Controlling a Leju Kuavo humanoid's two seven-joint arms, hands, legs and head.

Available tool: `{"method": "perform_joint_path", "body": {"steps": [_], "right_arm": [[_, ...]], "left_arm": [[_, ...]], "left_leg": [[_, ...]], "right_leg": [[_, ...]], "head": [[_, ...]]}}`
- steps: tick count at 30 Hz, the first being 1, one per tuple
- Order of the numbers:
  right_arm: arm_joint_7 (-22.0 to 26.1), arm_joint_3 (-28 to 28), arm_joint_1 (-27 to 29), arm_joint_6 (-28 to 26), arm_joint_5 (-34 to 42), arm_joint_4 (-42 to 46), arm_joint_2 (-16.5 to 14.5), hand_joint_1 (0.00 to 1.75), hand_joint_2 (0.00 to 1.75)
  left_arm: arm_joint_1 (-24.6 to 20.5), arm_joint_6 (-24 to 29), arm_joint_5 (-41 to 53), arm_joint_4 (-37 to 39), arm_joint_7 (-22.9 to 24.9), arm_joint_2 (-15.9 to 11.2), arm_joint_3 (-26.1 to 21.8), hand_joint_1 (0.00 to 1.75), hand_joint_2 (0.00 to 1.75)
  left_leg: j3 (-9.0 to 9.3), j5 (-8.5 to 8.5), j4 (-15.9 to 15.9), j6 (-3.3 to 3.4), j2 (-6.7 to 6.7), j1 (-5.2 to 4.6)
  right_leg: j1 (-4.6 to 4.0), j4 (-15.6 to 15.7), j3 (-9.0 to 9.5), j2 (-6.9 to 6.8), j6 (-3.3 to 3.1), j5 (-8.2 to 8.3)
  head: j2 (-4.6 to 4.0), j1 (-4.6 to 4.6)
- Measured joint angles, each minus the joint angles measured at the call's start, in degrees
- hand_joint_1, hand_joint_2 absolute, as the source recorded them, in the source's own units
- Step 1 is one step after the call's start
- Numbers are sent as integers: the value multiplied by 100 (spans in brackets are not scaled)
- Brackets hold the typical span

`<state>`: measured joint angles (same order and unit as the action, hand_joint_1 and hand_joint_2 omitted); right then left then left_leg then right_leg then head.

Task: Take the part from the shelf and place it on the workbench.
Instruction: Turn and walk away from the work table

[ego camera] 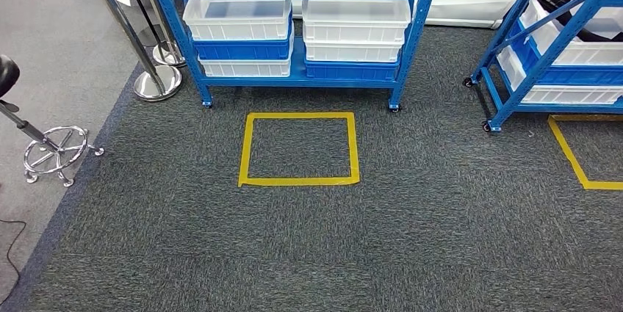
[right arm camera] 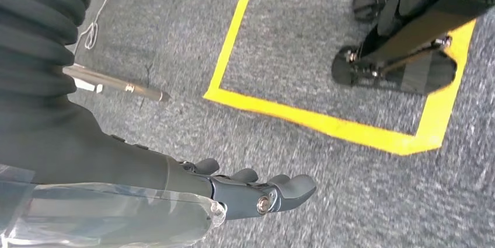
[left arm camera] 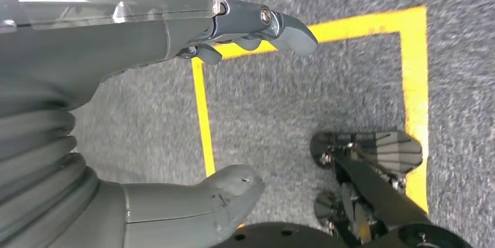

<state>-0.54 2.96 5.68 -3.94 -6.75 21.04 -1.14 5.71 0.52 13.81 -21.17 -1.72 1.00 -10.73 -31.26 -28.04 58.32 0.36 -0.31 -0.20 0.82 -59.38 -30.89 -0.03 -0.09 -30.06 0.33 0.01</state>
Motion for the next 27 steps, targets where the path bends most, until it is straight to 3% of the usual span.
{"method": "perform_joint_path", "body": {"steps": [6, 7, 10, 11, 27], "right_arm": [[-24, 218, -148, -272, -470, -124, -77, 0, 175], [-25, 261, -174, -315, -543, -147, -93, 0, 131], [-25, 400, -250, -442, -749, -222, -146, 0, 0], [-25, 448, -276, -486, -819, -247, -165, 0, 0], [-23, 1303, -706, -1092, -1935, -700, -471, 0, 0]], "left_arm": [[-160, 29, 959, 74, -130, 60, -675, 0, 175], [-189, 33, 1114, 94, -156, 72, -790, 0, 175], [-272, 48, 1548, 163, -236, 114, -1149, 0, 44], [-300, 52, 1698, 186, -268, 128, -1268, 0, 0], [-779, 171, 4145, 604, -881, 359, -3275, 0, 0]], "left_leg": [[5, 0, 1, 0, 0, 0], [5, 0, 1, 0, 0, 0], [5, 0, 1, 0, 0, 0], [5, 0, 1, 0, 0, 0], [5, 1, 2, 1, 0, 0]], "right_leg": [[0, 0, 0, 0, 0, 0], [0, 0, 0, 0, 0, 0], [0, 0, 0, 0, 0, 0], [0, 0, 0, 0, 0, 0], [0, 0, 4, 0, 0, 1]], "head": [[0, 0], [0, -1], [0, 0], [0, 0], [0, 1]]}}
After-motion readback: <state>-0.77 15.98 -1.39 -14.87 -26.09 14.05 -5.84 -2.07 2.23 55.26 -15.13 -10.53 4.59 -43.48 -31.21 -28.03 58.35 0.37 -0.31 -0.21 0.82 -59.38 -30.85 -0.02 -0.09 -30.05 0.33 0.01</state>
